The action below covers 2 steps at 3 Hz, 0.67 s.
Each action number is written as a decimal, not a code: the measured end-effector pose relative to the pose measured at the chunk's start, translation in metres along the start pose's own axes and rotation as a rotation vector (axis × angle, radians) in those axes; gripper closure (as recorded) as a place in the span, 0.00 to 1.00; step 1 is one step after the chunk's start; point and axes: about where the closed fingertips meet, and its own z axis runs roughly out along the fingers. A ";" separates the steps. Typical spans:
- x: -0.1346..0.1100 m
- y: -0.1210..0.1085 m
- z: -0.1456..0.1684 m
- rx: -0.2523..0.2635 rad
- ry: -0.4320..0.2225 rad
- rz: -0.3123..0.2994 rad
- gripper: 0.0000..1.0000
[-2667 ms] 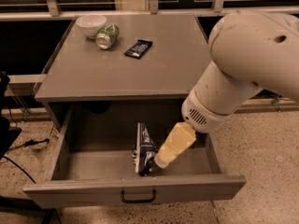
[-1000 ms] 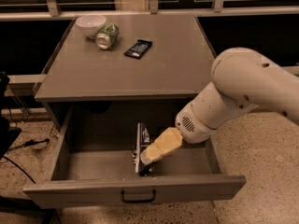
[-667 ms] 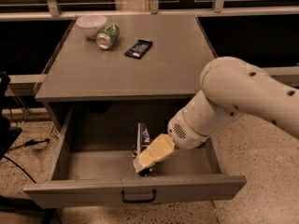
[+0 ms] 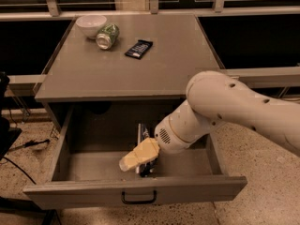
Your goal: Pick blue chip bag from top drawer and place on counter
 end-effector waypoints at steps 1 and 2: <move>-0.011 -0.003 0.014 0.004 -0.132 0.048 0.00; -0.023 -0.008 0.018 0.039 -0.227 0.071 0.00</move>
Offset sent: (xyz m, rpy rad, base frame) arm 0.0402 0.0158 -0.0142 0.1390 -0.2252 -0.2550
